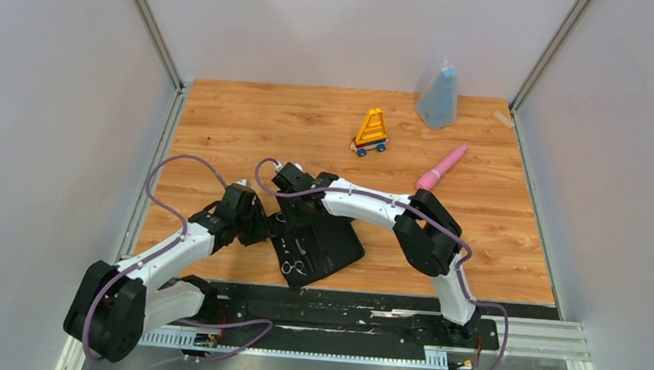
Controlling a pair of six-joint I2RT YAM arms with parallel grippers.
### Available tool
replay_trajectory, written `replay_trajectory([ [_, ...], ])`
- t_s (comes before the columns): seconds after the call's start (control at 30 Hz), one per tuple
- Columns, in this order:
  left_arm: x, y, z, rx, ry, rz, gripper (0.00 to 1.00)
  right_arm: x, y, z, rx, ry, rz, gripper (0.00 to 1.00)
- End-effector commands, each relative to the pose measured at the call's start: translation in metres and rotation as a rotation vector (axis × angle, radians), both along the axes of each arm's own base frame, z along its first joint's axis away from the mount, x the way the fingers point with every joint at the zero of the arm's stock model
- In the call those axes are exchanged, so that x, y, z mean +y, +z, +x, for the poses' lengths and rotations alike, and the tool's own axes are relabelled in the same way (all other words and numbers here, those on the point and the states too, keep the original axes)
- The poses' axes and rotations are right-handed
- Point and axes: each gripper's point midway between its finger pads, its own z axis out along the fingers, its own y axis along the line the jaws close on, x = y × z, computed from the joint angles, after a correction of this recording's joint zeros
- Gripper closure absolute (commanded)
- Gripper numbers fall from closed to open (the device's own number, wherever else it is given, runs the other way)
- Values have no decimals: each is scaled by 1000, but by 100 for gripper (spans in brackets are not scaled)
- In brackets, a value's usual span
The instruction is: Sort the hair-cutting tools
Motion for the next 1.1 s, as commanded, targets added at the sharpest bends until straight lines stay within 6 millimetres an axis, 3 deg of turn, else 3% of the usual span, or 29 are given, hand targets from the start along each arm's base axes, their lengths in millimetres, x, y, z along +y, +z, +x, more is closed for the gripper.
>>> replay_trajectory([
  [0.0,-4,-7,9,5,-14,12,59,13,44,26,-95,-37,112,63],
  [0.23,-6,-13,15,18,-13,25,73,17,47,49,-123,-80,151,64],
  [0.33,-6,-17,14,31,-11,29,78,18,39,55,-111,-86,155,65],
  [0.5,-4,-21,12,45,1,33,87,24,28,51,-75,-64,159,66],
  [0.8,1,-23,8,60,25,47,100,14,5,47,-50,-92,111,73],
  [1.07,2,-20,5,59,57,28,100,11,-12,38,-11,-82,87,82],
])
